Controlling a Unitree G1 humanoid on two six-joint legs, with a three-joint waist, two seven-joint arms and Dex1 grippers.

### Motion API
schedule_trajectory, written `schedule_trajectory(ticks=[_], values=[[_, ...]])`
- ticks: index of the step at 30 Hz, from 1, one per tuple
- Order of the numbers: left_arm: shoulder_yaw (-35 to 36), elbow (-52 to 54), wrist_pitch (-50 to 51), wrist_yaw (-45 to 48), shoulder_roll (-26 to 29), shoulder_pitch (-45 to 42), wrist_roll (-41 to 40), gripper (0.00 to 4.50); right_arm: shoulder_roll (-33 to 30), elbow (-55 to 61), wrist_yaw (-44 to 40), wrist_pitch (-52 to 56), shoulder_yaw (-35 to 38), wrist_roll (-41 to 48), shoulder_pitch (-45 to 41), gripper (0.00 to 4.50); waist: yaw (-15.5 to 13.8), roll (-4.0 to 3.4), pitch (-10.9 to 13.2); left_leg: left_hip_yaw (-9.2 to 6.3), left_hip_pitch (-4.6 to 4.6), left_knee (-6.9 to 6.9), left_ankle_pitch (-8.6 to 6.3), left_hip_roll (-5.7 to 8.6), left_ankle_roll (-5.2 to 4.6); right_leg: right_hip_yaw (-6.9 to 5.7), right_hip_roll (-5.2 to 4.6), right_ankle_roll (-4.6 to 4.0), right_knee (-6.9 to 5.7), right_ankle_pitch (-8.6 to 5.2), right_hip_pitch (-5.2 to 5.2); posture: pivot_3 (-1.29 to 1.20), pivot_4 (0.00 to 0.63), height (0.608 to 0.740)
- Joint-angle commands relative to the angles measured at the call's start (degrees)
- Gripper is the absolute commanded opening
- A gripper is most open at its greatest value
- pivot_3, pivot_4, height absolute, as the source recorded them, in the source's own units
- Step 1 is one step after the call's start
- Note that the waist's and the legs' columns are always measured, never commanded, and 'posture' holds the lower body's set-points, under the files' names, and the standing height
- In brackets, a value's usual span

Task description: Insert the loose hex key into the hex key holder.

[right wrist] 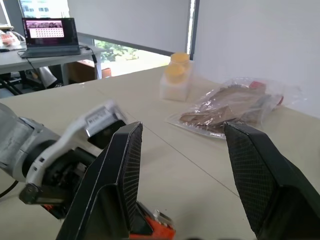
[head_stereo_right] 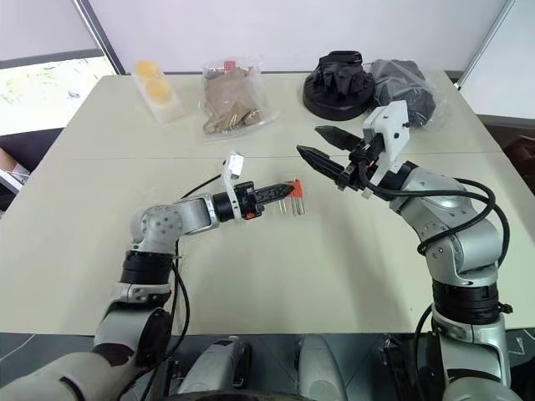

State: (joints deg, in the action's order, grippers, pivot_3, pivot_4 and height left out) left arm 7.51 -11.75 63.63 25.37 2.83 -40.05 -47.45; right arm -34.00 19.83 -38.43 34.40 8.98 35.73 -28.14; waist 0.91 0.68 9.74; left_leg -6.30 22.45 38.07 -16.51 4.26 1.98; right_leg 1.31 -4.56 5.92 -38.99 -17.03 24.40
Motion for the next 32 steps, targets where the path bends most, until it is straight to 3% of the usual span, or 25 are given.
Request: schedule_trajectory(ticks=[1, 3, 4, 5, 10, 12, 16, 20, 27, 32], values=[[1.95, -4.03, 1.29, -2.19, -0.4, -0.19, 0.32, 0.0, 0.63, 1.91, 0.96, -1.1, -0.1, -0.34, -0.08, 2.63, -0.01, 0.0, 0.0, 0.0, 0.0, 0.0, 0.0, -0.01, 0.0, 0.0, 0.01, 0.0, 0.0, 0.0, 0.0, 0.0, 0.15, 0.74], [2.08, -5.92, 1.89, -2.93, -0.18, 0.17, 1.18, 0.0, 0.77, 2.09, 1.2, -1.16, -0.36, -0.63, 0.16, 2.63, -0.15, 0.0, 0.0, 0.0, 0.0, 0.01, 0.0, 0.0, 0.01, 0.0, 0.0, 0.0, 0.0, 0.0, 0.0, 0.0, 0.15, 0.74], [1.93, -6.59, 2.26, -3.21, 0.1, 0.5, 1.61, 0.87, 0.8, 2.15, 1.27, -1.21, -0.51, -0.76, 0.26, 2.7, -0.17, 0.0, 0.0, 0.0, 0.0, 0.01, 0.0, 0.01, 0.01, 0.0, -0.01, 0.0, 0.0, 0.0, 0.0, 0.0, 0.15, 0.74], [1.47, -6.89, 2.35, -3.58, 0.56, 1.0, 2.45, 1.09, 0.86, 2.17, 1.33, -1.28, -0.67, -0.87, 0.32, 2.7, -0.15, 0.0, 0.0, 0.0, 0.0, 0.01, 0.0, 0.01, 0.01, 0.0, -0.01, 0.0, 0.0, 0.0, 0.0, 0.0, 0.15, 0.74], [3.16, -5.23, 2.44, -6.02, 4.11, 1.02, 4.75, 3.53, 0.89, 2.12, 0.87, -1.52, -1.48, -1.21, 0.8, 2.7, -0.11, 0.05, -0.04, -0.01, 0.0, 0.01, 0.01, 0.0, 0.03, 0.01, -0.02, 0.0, 0.0, 0.0, 0.0, 0.0, 0.15, 0.74], [2.53, -3.19, 2.35, -5.15, 8.12, 0.98, 6.12, 4.47, 0.47, 1.84, 0.13, -1.95, -1.95, -1.74, 0.89, 2.7, 0.18, 0.04, -0.06, 0.01, -0.03, 0.03, 0.03, 0.0, 0.05, 0.02, 0.0, 0.0, 0.0, 0.0, 0.0, 0.0, 0.15, 0.74], [-2.77, 5.86, -1.72, 0.73, 18.82, 3.35, 10.09, 4.47, -2.96, 0.46, -4.3, -3.85, -4.17, -4.8, 1.12, 2.7, 1.37, 0.0, -0.08, 0.01, -0.12, -0.12, 0.03, -0.07, 0.06, 0.07, 0.07, 0.0, -0.08, 0.0, 0.04, 0.0, 0.15, 0.74], [-6.09, 16.45, -9.51, 8.04, 27.98, 5.62, 13.65, 4.47, -9.31, -1.05, -13.94, -4.93, -6.01, -5.1, 1.52, 2.7, 0.86, 0.05, -0.05, -0.02, -0.06, -0.16, 0.03, -0.02, 0.07, 0.07, -0.01, 0.0, 0.0, 0.0, 0.07, 0.0, 0.15, 0.74], [-6.18, 28.24, -18.35, 21.15, 39.88, 10.25, 14.76, 4.47, -22.06, -7.08, -31.49, -13.68, -11.71, -12.46, -0.5, 2.7, -0.27, 0.05, -0.05, -0.03, 0.01, -0.12, 0.0, 0.01, 0.02, 0.01, -0.08, 0.0, 0.64, 0.0, -0.22, 0.0, 0.15, 0.74], [-3.42, 34.5, -21.95, 26.44, 46.57, 16.69, 14.45, 4.47, -25.24, -10.33, -38.63, -15.57, -13.06, -13.62, -3.17, 2.7, 0.04, 0.03, -0.03, -0.01, 0.01, -0.2, -0.01, -0.05, -0.01, 0.02, -0.06, 0.0, 0.72, 0.01, -0.22, 0.0, 0.15, 0.74]])
